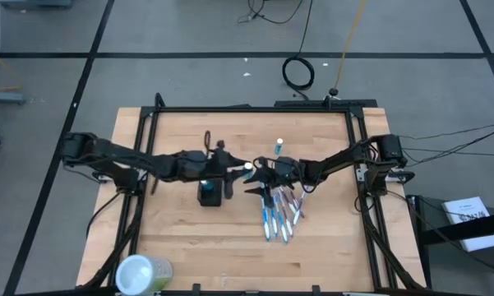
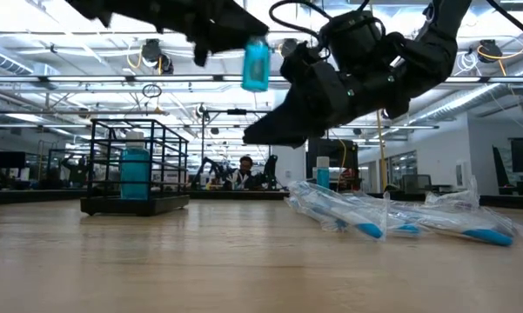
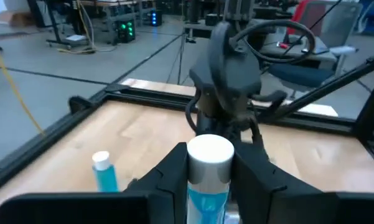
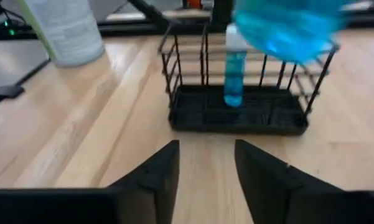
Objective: Pick & Place toothbrushing station
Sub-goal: Put the bottom mouthwash into the middle compartment of the mesh organizer
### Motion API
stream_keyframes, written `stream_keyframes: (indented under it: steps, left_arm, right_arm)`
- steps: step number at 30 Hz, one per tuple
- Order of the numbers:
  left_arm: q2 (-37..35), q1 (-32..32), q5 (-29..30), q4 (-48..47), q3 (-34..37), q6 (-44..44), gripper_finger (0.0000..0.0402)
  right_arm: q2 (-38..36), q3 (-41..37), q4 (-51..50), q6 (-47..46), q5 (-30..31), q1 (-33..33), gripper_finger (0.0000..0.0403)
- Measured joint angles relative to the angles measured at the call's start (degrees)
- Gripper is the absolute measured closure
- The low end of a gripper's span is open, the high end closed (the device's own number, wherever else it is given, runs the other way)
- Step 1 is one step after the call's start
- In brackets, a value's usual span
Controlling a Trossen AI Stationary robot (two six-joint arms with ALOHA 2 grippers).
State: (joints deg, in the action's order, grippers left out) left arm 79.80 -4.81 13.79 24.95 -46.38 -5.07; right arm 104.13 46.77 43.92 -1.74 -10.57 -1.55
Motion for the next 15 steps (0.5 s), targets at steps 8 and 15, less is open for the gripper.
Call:
stream_keyframes:
  steps: [8,15]
  left_arm:
    - [-13.00,-4.57,12.10,-10.32,3.50,1.13,0.0304]
    - [-20.40,-9.34,20.87,-3.52,16.54,-3.10,0.0304]
  right_arm:
    - [-2.21,-0.28,-3.82,0.05,-0.10,-0.39,0.0212]
    - [-8.86,-0.22,-11.92,-1.65,0.07,-2.22,0.0210]
